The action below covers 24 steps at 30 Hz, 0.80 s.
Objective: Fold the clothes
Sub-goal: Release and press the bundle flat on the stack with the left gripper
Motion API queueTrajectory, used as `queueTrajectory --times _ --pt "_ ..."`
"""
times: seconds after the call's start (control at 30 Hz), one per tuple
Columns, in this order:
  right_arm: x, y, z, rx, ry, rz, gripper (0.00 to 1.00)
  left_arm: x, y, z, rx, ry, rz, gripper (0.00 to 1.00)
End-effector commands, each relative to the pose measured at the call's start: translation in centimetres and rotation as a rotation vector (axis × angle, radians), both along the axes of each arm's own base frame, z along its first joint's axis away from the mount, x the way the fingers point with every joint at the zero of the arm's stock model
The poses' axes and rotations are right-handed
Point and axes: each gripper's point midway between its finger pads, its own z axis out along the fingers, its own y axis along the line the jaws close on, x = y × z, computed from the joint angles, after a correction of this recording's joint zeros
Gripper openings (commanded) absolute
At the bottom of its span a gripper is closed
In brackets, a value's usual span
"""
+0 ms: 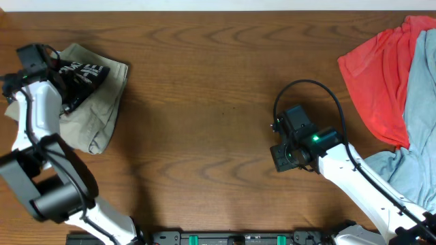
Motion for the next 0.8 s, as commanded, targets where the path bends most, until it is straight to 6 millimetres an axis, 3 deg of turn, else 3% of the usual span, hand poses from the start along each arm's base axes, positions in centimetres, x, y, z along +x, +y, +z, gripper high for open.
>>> queueTrajectory --times 0.0,0.07,0.13,0.33,0.47,0.53,0.57,0.63,0.7,0.77 --pt "0.5 -0.1 0.6 0.005 -0.017 -0.023 0.56 -0.4 -0.6 -2.6 -0.052 0.041 -0.005 0.71" --pt "0.5 -0.1 0.6 0.006 -0.017 -0.024 0.56 0.1 -1.4 -3.1 -0.099 0.025 -0.025 0.54" --pt "0.5 -0.1 0.6 0.005 -0.017 -0.024 0.55 0.4 -2.2 -3.1 -0.142 0.006 -0.043 0.07" --pt "0.5 -0.1 0.6 0.005 -0.018 -0.023 0.55 0.8 -6.7 -0.8 -0.361 -0.079 -0.129 0.06" --pt "0.5 -0.1 0.6 0.005 -0.018 -0.023 0.56 -0.2 -7.8 0.5 -0.401 -0.074 -0.137 0.06" --pt "0.5 -0.1 0.6 0.005 -0.018 -0.023 0.56 -0.8 -8.1 0.6 -0.412 -0.055 -0.133 0.08" --pt "0.5 -0.1 0.6 0.005 -0.018 -0.023 0.55 -1.0 -8.2 0.6 -0.417 -0.047 -0.131 0.13" --pt "0.6 -0.1 0.6 0.006 -0.02 -0.023 0.56 -1.3 -8.3 0.5 -0.424 -0.035 -0.128 0.57" --pt "0.6 -0.1 0.6 0.007 -0.021 -0.023 0.56 -1.3 -8.5 0.6 -0.429 -0.037 -0.13 0.73" --pt "0.6 -0.1 0.6 0.007 -0.021 -0.023 0.56 -1.3 -8.5 1.0 -0.429 -0.045 -0.133 0.77"
